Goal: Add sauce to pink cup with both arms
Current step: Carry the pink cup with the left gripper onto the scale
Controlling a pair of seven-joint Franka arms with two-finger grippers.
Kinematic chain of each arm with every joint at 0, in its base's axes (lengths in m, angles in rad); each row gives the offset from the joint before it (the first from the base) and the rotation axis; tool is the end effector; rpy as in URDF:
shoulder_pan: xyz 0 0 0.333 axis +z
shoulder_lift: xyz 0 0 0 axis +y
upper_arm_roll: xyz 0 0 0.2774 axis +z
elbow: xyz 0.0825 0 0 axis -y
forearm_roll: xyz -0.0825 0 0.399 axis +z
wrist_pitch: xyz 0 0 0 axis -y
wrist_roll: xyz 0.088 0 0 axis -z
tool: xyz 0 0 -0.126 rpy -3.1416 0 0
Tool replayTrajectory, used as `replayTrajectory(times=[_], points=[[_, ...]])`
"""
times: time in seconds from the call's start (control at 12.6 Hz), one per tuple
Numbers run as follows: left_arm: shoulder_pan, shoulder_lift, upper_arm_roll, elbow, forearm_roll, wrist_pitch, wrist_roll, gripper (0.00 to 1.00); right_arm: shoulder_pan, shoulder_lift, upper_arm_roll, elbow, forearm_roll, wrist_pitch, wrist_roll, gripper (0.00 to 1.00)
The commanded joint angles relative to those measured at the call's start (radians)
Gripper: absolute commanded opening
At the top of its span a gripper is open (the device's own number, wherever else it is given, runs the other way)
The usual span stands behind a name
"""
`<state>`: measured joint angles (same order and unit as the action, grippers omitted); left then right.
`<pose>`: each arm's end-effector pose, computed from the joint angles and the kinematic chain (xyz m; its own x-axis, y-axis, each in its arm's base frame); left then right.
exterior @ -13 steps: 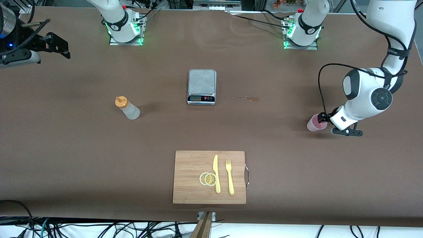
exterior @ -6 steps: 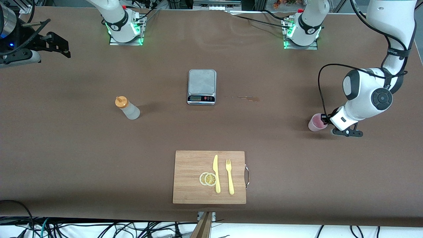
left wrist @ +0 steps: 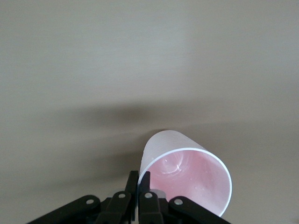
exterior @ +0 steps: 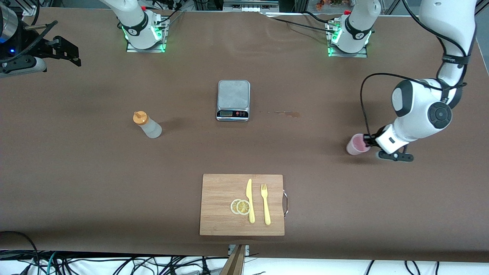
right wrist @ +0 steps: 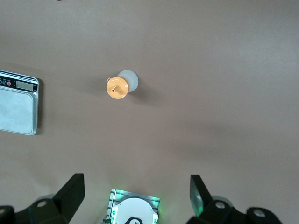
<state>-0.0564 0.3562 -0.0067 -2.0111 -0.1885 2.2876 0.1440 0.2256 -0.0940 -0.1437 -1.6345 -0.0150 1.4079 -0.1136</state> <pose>0.5886 -0.0442 0.2045 0.9943 -0.0817 -0.0680 -0.0712 -0.9869 0.1446 0.5219 0.0378 0.5744 0.9721 0.1935 -0.1325 0.1934 -0.9810 -0.0135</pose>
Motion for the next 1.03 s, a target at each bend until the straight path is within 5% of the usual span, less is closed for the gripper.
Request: replayTrajectory(times=[0.0,0.95], points=[[-0.113,-0.017,0.007,0.023,-0.126,-0.051,-0.003,0.0,0.001,-0.004,0.001,0.018,0.009,-0.02,0.009,1.0],[-0.733,0.0,0.005,0.126,-0.144,-0.085,-0.671,0.0,0.001,-0.004,0.001,0.022,0.009,-0.023,0.009,1.0]])
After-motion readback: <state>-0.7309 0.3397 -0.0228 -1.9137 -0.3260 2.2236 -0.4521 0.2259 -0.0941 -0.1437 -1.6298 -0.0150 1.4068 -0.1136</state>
